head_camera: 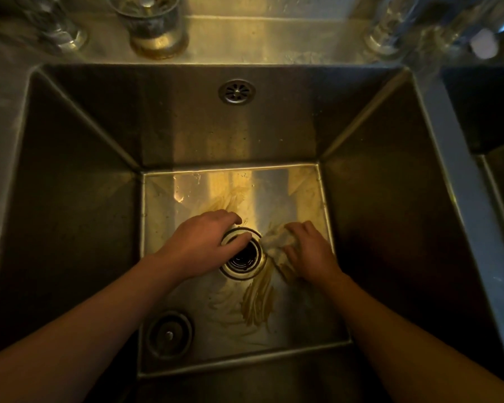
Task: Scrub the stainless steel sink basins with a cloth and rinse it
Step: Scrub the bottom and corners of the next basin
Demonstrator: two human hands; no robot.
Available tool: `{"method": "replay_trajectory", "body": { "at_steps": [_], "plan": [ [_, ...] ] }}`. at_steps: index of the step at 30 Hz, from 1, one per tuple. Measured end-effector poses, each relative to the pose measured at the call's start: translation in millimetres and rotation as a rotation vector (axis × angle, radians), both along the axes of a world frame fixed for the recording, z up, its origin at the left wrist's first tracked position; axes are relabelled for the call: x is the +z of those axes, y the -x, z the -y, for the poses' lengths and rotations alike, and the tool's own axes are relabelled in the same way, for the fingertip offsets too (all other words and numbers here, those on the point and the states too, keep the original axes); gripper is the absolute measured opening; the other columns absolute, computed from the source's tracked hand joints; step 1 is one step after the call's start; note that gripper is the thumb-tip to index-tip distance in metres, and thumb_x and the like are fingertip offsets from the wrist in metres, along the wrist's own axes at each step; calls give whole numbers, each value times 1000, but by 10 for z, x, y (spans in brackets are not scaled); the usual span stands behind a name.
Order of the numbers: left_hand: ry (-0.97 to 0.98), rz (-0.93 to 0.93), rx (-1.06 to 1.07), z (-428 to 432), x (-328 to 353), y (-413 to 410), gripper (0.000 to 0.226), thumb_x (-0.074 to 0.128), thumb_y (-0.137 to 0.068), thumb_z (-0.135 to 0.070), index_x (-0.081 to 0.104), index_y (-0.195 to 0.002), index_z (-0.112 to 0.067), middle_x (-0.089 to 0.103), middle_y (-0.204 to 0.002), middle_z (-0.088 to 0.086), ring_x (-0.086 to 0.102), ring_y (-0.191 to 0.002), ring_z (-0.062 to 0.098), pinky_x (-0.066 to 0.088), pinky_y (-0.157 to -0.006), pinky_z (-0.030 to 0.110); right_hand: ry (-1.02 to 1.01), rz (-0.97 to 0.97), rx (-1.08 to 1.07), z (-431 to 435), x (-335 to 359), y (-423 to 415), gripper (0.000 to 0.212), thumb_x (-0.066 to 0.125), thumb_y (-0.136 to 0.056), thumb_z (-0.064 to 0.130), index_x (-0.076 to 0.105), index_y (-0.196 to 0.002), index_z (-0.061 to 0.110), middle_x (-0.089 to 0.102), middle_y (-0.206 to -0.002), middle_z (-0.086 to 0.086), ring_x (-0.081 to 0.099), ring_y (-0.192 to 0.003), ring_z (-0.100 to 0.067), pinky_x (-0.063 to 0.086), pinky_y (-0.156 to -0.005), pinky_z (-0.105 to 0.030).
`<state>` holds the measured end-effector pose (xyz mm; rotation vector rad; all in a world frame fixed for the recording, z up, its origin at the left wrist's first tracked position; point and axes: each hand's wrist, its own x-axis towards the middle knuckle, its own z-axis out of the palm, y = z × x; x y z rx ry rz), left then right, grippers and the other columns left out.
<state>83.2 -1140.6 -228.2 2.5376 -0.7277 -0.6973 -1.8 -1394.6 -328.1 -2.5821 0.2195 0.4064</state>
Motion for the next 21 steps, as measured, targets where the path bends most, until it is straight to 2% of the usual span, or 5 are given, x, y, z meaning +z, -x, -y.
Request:
{"method": "replay_trajectory", "body": {
  "at_steps": [6, 9, 14, 18, 21],
  "plan": [
    [-12, 2, -25, -18, -35, 17, 52, 39, -93, -65, 57, -124, -28, 63, -119, -6, 59, -106, 16, 48, -83, 35, -84, -76, 231, -243, 46, 291, 38, 58, -85, 23, 56, -123, 20, 54, -119, -3, 56, -106, -24, 44, -88, -30],
    [-7, 13, -24, -12, -31, -7, 54, 38, -92, -66, 56, -126, -29, 63, -120, -6, 58, -107, 16, 48, -83, 33, -124, 0, 131, -138, 83, 198, 37, 56, -85, 22, 60, -122, 20, 57, -116, -4, 59, -103, -24, 45, -88, -30],
    [20, 26, -3, 25, -7, -30, 58, 35, -91, -68, 57, -125, -27, 64, -120, -5, 59, -109, 17, 49, -86, 36, 211, 179, -71, 173, 196, -390, 39, 61, -80, 20, 66, -119, 20, 58, -121, -10, 53, -110, -34, 44, -93, -39],
    [29, 26, 4, 21, -1, -41, 58, 35, -92, -68, 58, -125, -27, 64, -120, -5, 59, -107, 17, 49, -85, 36, 347, 37, -3, 190, 235, -585, 59, 66, -79, 43, 57, -133, 23, 47, -138, -12, 41, -125, -35, 41, -99, -44],
    [33, 24, 6, 19, 0, -47, 56, 36, -93, -67, 58, -125, -27, 63, -121, -5, 59, -107, 17, 49, -85, 36, 271, -110, 61, 216, 88, -490, 61, 65, -86, 34, 46, -143, 24, 34, -149, -16, 31, -139, -38, 38, -110, -46]
  ]
}}
